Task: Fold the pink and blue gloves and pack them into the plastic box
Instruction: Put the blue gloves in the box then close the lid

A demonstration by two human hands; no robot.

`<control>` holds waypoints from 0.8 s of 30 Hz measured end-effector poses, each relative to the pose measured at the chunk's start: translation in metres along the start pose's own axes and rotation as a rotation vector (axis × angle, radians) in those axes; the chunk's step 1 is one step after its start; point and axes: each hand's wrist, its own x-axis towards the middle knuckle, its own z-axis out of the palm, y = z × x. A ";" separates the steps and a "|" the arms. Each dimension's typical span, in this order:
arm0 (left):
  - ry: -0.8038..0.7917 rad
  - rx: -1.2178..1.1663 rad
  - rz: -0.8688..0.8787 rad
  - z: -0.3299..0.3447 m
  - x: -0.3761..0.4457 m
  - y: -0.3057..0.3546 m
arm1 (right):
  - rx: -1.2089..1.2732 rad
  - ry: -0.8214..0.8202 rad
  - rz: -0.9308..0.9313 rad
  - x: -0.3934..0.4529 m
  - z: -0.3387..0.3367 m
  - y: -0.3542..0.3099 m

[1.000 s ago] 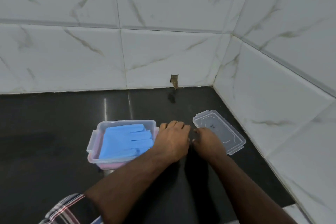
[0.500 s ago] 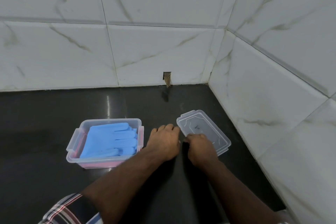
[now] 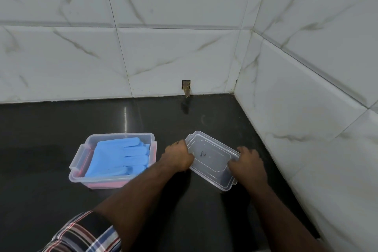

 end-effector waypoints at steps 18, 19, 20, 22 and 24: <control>0.325 -0.473 0.042 -0.084 -0.022 -0.004 | 0.759 0.250 -0.156 0.002 -0.029 -0.082; 0.360 -0.533 0.030 -0.092 -0.025 -0.011 | 0.812 0.234 -0.166 -0.001 -0.028 -0.090; 0.400 -0.597 0.014 -0.100 -0.028 -0.016 | 0.866 0.214 -0.168 -0.002 -0.027 -0.098; 0.488 -0.735 -0.002 -0.115 -0.035 -0.029 | 0.940 0.190 -0.190 -0.006 -0.024 -0.112; 0.542 -0.901 -0.016 -0.129 -0.035 -0.048 | 0.984 0.189 -0.226 -0.011 -0.020 -0.128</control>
